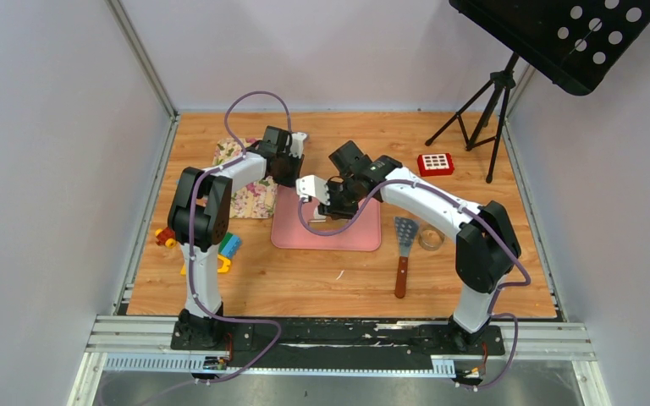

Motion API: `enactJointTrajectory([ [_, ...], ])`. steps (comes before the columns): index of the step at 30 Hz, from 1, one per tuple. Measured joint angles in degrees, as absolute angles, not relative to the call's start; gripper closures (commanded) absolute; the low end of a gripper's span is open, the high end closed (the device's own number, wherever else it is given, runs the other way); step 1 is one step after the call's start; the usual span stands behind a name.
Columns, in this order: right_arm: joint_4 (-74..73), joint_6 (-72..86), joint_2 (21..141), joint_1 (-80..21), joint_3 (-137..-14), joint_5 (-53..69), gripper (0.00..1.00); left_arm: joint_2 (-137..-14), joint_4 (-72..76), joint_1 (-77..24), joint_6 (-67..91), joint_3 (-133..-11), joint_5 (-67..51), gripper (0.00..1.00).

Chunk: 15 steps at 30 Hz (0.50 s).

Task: Roll out the dumpling wrappers from the dough
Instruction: Flatten out the dough on the work surface.

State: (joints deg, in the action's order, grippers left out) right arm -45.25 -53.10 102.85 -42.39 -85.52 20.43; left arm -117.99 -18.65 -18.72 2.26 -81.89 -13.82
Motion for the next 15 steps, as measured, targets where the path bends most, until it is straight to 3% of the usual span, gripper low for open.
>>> enactJointTrajectory([
  [15, -54.96, -50.76, 101.14, -42.89, -86.83, 23.57, 1.00, -117.99, -18.65, -18.72, 2.26, -81.89, -13.85, 1.00],
])
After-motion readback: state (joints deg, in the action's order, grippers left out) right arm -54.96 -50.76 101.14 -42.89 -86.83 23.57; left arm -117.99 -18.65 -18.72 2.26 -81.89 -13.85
